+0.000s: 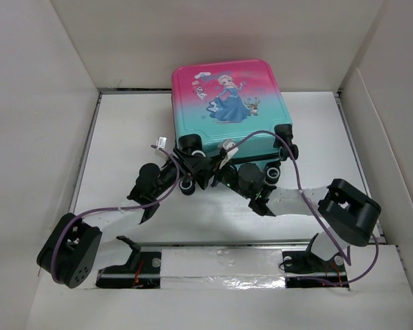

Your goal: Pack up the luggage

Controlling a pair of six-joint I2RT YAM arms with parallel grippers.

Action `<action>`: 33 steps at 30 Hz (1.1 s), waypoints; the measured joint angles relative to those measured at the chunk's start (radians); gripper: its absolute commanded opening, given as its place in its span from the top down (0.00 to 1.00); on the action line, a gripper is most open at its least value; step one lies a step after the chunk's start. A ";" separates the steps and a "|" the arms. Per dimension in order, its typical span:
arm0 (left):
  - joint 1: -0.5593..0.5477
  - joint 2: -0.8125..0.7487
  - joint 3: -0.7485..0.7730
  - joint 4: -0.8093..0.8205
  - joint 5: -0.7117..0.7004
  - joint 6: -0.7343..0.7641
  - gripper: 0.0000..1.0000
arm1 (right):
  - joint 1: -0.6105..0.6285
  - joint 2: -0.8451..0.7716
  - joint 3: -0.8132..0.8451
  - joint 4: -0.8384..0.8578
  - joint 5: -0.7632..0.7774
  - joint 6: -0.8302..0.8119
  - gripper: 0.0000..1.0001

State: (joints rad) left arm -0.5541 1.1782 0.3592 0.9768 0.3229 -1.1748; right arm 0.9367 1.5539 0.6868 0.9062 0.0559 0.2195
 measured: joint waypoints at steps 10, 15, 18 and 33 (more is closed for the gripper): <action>0.009 -0.039 -0.009 -0.008 0.007 0.047 0.32 | -0.008 0.032 0.006 0.052 -0.027 0.011 0.61; 0.018 -0.103 -0.009 -0.074 0.030 0.098 0.14 | -0.007 0.035 0.006 0.060 -0.033 0.028 0.63; 0.026 -0.190 -0.009 -0.185 0.015 0.154 0.09 | -0.009 0.037 0.006 0.064 -0.029 0.030 0.63; 0.029 -0.630 -0.122 -0.664 -0.367 0.330 0.77 | -0.021 0.037 0.005 0.066 -0.051 0.032 0.63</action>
State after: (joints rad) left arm -0.5247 0.5484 0.2371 0.3130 -0.0441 -0.8452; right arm 0.9154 1.5906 0.6922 0.9718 0.0048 0.2516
